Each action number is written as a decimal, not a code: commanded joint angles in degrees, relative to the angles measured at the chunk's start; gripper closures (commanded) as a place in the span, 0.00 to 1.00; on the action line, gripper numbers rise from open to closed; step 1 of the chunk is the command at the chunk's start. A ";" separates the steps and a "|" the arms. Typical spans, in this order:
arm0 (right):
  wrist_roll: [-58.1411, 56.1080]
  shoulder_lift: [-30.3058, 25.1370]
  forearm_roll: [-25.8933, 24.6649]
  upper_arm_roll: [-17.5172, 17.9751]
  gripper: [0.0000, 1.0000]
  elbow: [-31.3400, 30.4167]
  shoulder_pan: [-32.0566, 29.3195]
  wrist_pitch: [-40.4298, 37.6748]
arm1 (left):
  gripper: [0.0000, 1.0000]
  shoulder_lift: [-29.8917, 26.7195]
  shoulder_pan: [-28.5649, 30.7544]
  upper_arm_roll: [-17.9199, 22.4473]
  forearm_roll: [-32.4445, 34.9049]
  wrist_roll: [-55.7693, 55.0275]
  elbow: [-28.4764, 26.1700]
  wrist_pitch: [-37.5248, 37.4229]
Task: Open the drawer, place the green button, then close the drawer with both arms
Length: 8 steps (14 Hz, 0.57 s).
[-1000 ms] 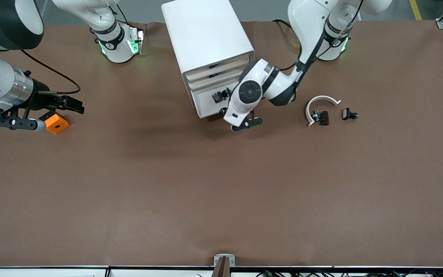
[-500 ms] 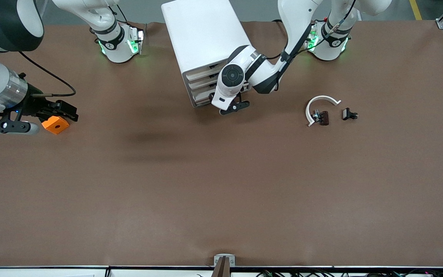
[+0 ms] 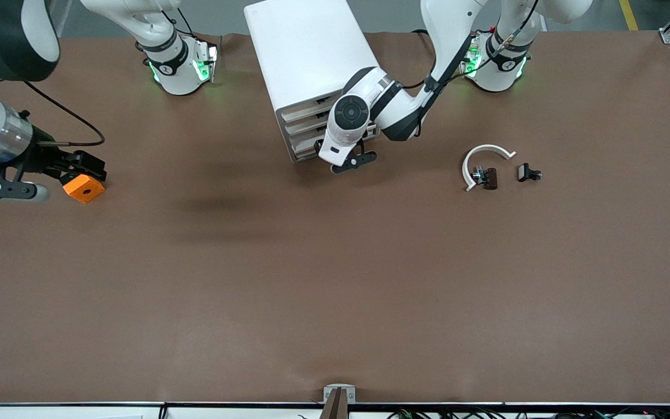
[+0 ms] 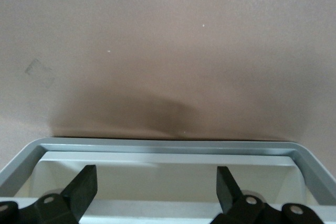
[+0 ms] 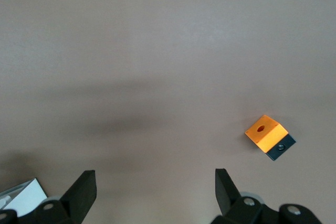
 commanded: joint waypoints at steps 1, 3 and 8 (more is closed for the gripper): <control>-0.24 -6.37 -4.44 4.45 0.00 -3.55 -1.42 0.87 | 0.00 -0.61 -0.58 -0.57 0.62 -1.26 -0.65 0.38; -1.72 -6.99 -4.72 4.36 0.00 -3.55 -0.54 1.40 | 0.00 -1.57 0.21 -0.40 0.70 -1.61 -0.64 0.11; -7.18 -7.26 -4.37 3.92 0.00 -4.78 0.70 6.41 | 0.00 -6.66 13.44 0.92 5.25 -0.91 2.51 -0.24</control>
